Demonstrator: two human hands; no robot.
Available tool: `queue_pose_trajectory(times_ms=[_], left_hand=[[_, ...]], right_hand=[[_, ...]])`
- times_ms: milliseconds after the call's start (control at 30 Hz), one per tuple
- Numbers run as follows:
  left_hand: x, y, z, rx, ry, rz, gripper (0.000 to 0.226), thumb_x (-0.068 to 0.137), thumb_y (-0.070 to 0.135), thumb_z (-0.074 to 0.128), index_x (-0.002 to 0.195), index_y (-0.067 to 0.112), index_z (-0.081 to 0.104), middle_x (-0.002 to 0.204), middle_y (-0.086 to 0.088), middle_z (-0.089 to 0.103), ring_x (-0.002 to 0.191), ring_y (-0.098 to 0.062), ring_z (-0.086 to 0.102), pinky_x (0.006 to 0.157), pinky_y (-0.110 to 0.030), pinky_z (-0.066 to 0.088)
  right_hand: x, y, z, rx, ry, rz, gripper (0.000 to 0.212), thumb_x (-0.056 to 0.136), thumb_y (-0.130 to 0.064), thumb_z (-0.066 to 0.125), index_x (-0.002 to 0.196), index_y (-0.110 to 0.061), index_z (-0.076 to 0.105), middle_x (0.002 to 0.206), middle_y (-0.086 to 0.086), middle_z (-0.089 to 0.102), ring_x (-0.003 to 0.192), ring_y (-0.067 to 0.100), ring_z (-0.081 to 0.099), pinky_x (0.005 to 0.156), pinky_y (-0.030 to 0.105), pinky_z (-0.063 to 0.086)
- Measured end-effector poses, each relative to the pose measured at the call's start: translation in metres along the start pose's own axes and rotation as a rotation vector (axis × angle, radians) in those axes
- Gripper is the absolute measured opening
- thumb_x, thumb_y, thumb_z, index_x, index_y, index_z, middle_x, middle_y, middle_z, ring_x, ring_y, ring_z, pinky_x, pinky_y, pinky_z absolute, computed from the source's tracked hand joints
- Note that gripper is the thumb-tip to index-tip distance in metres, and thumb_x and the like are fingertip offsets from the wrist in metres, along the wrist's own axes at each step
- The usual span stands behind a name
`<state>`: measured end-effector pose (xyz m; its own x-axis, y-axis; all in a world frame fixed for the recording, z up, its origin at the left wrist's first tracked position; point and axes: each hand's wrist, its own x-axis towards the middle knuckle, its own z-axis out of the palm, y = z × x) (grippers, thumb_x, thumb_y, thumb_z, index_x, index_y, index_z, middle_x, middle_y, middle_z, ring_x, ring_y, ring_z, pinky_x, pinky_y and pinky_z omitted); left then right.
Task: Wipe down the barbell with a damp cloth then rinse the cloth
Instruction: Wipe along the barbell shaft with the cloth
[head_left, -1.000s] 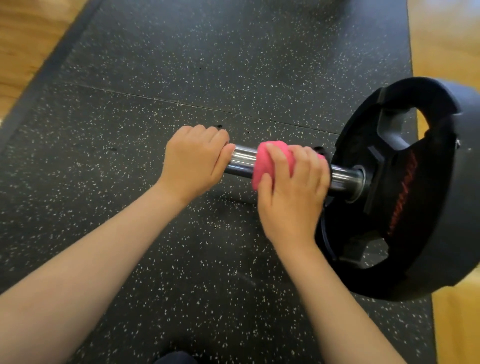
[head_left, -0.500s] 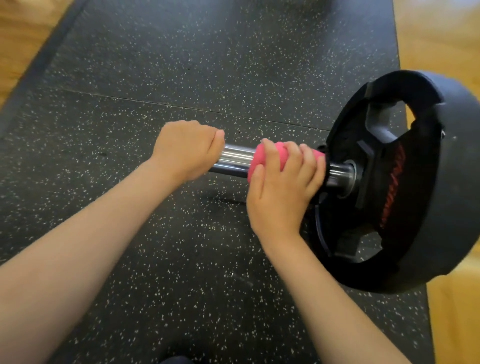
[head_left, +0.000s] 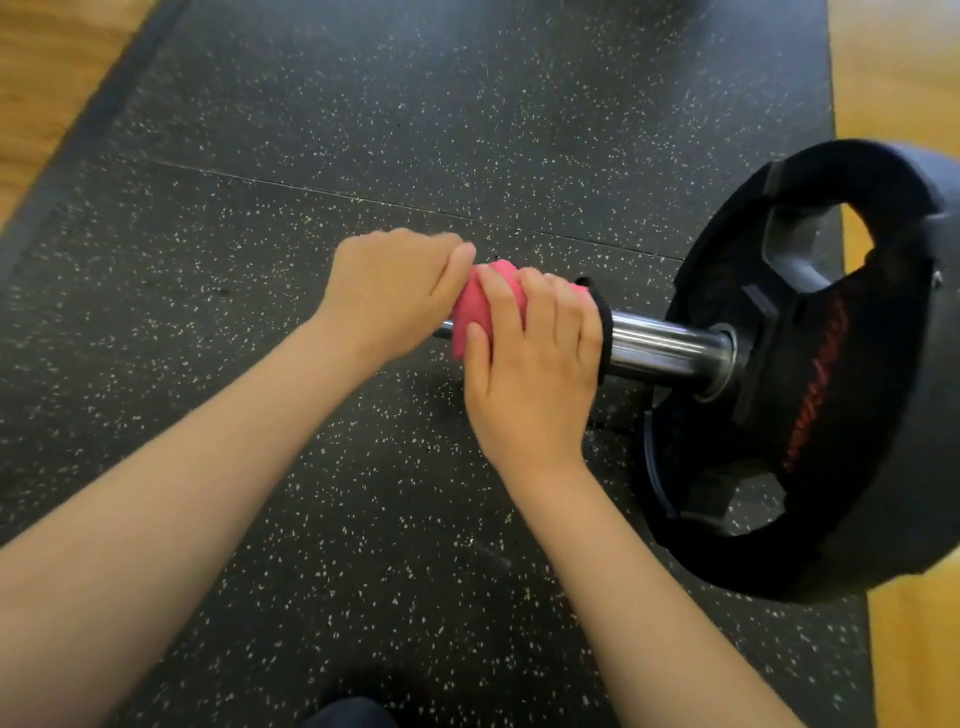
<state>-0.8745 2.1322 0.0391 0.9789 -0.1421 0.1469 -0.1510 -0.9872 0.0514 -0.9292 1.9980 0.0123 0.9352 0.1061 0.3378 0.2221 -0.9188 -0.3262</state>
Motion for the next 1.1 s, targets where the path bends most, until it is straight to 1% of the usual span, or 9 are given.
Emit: queue_pose_trajectory(times_ms=[200, 467, 533, 633, 700, 800, 867, 1000, 1100], left_hand=[[-0.022, -0.001, 0.017, 0.085, 0.201, 0.137, 0.041, 0.099, 0.028, 0.025, 0.074, 0.013, 0.053, 0.06, -0.002, 0.05, 0.053, -0.021, 0.033, 0.056, -0.031, 0.025], [-0.009, -0.001, 0.014, 0.046, 0.162, 0.11, 0.04, 0.092, 0.023, 0.028, 0.06, 0.011, 0.048, 0.045, 0.001, 0.039, 0.039, -0.022, 0.03, 0.048, -0.025, 0.012], [-0.003, 0.001, 0.01, 0.055, 0.085, 0.061, 0.043, 0.093, 0.026, 0.024, 0.062, 0.01, 0.049, 0.051, -0.006, 0.047, 0.046, -0.026, 0.037, 0.049, -0.027, 0.015], [0.017, 0.002, 0.001, 0.05, -0.151, 0.04, 0.038, 0.099, 0.027, 0.027, 0.075, 0.016, 0.055, 0.088, -0.015, 0.063, 0.078, -0.033, 0.054, 0.064, -0.032, 0.031], [0.031, 0.004, -0.005, 0.035, -0.366, 0.048, 0.036, 0.102, 0.027, 0.023, 0.083, 0.017, 0.052, 0.106, -0.011, 0.062, 0.096, -0.03, 0.053, 0.075, -0.034, 0.035], [0.041, 0.003, -0.008, -0.01, -0.546, 0.014, 0.036, 0.103, 0.028, 0.02, 0.084, 0.015, 0.048, 0.098, -0.007, 0.055, 0.091, -0.025, 0.047, 0.078, -0.035, 0.035], [0.035, 0.003, -0.008, 0.006, -0.499, -0.007, 0.039, 0.102, 0.029, 0.021, 0.075, 0.017, 0.047, 0.082, -0.002, 0.05, 0.082, -0.026, 0.046, 0.073, -0.034, 0.034], [0.007, 0.003, 0.001, 0.016, 0.011, 0.051, 0.043, 0.099, 0.033, 0.028, 0.062, 0.017, 0.043, 0.058, 0.001, 0.045, 0.057, -0.027, 0.045, 0.054, -0.03, 0.03], [-0.013, 0.0, 0.008, 0.035, 0.151, 0.159, 0.044, 0.1, 0.037, 0.03, 0.067, 0.016, 0.051, 0.057, 0.002, 0.05, 0.049, -0.022, 0.04, 0.051, -0.03, 0.027]], right_hand=[[-0.012, 0.059, -0.031, -0.057, 0.054, 0.151, 0.042, 0.09, -0.028, 0.042, 0.129, -0.021, 0.054, 0.128, 0.002, 0.054, 0.126, 0.026, 0.044, 0.118, 0.043, 0.015], [-0.01, 0.039, -0.019, -0.054, 0.106, 0.238, 0.04, 0.092, -0.026, 0.043, 0.13, -0.025, 0.056, 0.132, 0.005, 0.052, 0.13, 0.029, 0.039, 0.118, 0.047, 0.007], [-0.009, 0.023, -0.01, -0.064, 0.073, 0.177, 0.041, 0.094, -0.03, 0.043, 0.133, -0.026, 0.054, 0.135, 0.007, 0.05, 0.131, 0.032, 0.038, 0.118, 0.049, 0.008], [-0.003, -0.009, 0.005, -0.053, 0.023, 0.103, 0.043, 0.095, -0.035, 0.042, 0.135, -0.024, 0.053, 0.136, 0.009, 0.05, 0.131, 0.035, 0.039, 0.117, 0.05, 0.012], [0.004, -0.018, 0.011, -0.049, 0.018, 0.118, 0.043, 0.095, -0.036, 0.039, 0.133, -0.019, 0.054, 0.133, 0.01, 0.052, 0.128, 0.035, 0.041, 0.116, 0.05, 0.014], [0.008, -0.013, 0.011, -0.059, 0.007, 0.094, 0.045, 0.096, -0.038, 0.037, 0.133, -0.018, 0.054, 0.13, 0.009, 0.054, 0.125, 0.034, 0.043, 0.115, 0.047, 0.015], [0.005, -0.004, 0.007, -0.052, -0.004, 0.036, 0.046, 0.097, -0.039, 0.036, 0.136, -0.02, 0.051, 0.133, 0.007, 0.053, 0.126, 0.032, 0.043, 0.115, 0.045, 0.015], [-0.003, 0.013, -0.004, -0.02, -0.027, -0.022, 0.044, 0.098, -0.036, 0.036, 0.139, -0.025, 0.048, 0.137, 0.003, 0.05, 0.13, 0.027, 0.04, 0.117, 0.042, 0.015], [-0.008, 0.033, -0.018, -0.017, -0.021, 0.016, 0.041, 0.097, -0.034, 0.038, 0.136, -0.026, 0.049, 0.135, -0.001, 0.051, 0.129, 0.025, 0.04, 0.117, 0.043, 0.016]])
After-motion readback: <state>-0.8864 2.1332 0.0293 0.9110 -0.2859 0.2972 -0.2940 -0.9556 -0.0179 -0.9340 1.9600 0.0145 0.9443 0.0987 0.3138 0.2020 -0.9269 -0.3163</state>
